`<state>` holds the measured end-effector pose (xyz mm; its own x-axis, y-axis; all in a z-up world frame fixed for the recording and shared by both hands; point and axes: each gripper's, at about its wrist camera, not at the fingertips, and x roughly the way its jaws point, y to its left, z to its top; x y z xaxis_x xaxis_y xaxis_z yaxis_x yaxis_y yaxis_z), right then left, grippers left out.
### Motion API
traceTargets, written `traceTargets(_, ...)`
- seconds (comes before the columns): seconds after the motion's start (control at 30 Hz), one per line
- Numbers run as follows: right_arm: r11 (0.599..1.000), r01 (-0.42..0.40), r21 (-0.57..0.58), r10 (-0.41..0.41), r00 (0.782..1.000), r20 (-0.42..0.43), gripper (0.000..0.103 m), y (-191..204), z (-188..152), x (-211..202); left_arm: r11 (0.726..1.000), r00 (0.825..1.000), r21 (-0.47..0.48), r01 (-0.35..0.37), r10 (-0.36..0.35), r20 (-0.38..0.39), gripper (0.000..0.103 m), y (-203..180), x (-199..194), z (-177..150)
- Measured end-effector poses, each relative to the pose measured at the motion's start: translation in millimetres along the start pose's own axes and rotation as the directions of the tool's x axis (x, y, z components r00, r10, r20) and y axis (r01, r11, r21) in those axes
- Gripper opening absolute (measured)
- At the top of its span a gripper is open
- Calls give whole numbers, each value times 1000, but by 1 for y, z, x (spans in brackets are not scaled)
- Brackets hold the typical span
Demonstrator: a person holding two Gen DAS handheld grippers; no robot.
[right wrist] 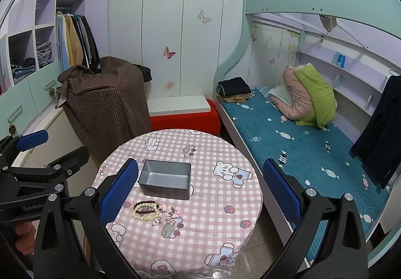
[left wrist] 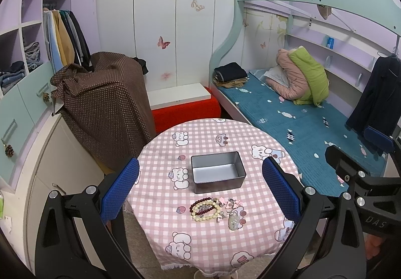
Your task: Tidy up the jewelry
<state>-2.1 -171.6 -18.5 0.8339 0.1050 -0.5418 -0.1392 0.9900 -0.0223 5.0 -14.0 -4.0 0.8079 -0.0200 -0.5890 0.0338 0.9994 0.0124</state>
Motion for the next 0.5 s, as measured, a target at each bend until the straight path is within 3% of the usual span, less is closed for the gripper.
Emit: traceTargets(0.5, 999, 3, 33, 1, 993, -121, 96, 5, -11, 14, 998, 992, -17, 58, -59, -112, 98, 17, 18, -18)
